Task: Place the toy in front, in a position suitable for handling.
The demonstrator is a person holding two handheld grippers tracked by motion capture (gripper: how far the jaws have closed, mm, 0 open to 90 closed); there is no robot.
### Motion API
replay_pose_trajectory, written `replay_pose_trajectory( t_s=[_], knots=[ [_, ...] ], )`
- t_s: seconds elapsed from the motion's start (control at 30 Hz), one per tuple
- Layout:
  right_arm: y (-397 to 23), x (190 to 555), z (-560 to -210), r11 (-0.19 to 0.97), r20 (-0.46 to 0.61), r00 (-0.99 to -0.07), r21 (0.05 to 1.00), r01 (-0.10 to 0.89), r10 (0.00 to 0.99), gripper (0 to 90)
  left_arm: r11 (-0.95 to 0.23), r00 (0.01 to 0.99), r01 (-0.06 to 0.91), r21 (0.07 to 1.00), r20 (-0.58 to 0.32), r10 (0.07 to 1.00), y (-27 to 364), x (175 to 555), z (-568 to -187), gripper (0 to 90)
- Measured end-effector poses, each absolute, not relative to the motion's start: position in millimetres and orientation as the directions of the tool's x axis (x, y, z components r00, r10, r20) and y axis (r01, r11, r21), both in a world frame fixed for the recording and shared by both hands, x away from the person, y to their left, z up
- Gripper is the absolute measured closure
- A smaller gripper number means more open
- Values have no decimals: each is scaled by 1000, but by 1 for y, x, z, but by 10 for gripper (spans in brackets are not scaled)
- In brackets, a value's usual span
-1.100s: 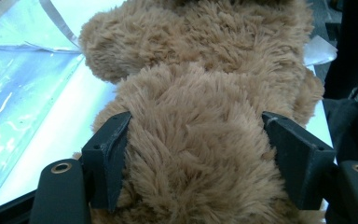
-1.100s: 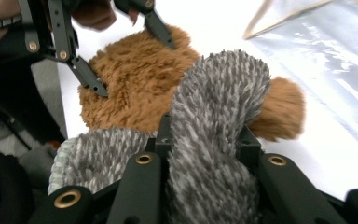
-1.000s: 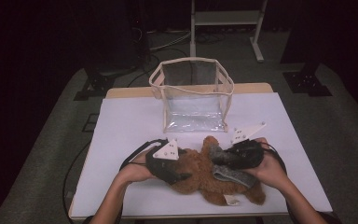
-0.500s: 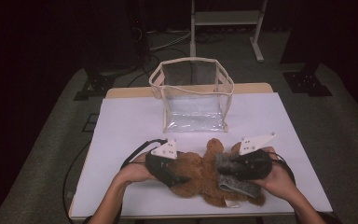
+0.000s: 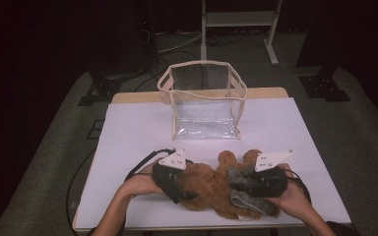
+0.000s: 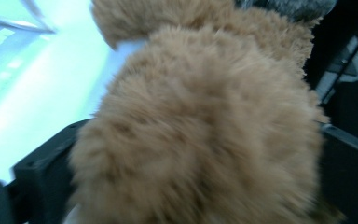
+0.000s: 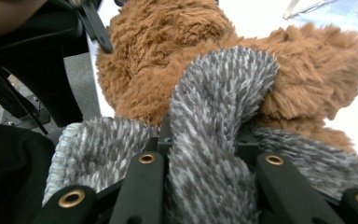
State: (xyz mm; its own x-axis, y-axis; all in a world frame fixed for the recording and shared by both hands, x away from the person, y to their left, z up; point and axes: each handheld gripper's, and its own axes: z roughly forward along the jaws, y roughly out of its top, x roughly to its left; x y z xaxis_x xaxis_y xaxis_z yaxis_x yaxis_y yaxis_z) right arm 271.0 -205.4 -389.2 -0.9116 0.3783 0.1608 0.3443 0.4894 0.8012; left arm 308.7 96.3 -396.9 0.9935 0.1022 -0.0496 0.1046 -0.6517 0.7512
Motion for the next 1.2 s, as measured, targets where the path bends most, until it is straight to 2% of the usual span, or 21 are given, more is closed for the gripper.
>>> replay_pose_trajectory(
  t_s=[0.1, 0.2, 0.37, 0.63, 0.77, 0.9, 1.0, 1.2],
  knots=[
    [-209, 267, -389, 482, 151, -909, 807, 341, 389, 713, -669, 994, 60, 740, 15, 106, 84, 307, -397, 16],
    [-215, 270, -385, 466, 152, -894, 810, 357, 420, 707, -680, 987, 4, 733, 105, 119, 82, 308, -389, 224],
    [-215, 288, -371, 474, 127, -881, 803, 361, 456, 703, -707, 971, -16, 707, 180, 158, 79, 318, -379, 311],
    [-206, 330, -346, 471, 76, -866, 814, 339, 494, 704, -699, 916, 25, 714, 264, 302, 94, 329, -371, 319],
    [-200, 346, -353, 472, 115, -865, 800, 372, 488, 703, -688, 923, 29, 725, 244, 296, 103, 320, -379, 293],
    [-191, 341, -377, 477, 176, -884, 787, 390, 433, 704, -683, 949, 44, 729, 183, 257, 115, 311, -385, 188],
    [-192, 327, -380, 476, 160, -898, 802, 361, 410, 707, -659, 961, 51, 750, 143, 237, 123, 311, -378, 112],
    [-197, 306, -381, 497, 121, -913, 807, 319, 389, 707, -648, 965, 52, 760, 129, 228, 122, 316, -369, 100]
  ],
)
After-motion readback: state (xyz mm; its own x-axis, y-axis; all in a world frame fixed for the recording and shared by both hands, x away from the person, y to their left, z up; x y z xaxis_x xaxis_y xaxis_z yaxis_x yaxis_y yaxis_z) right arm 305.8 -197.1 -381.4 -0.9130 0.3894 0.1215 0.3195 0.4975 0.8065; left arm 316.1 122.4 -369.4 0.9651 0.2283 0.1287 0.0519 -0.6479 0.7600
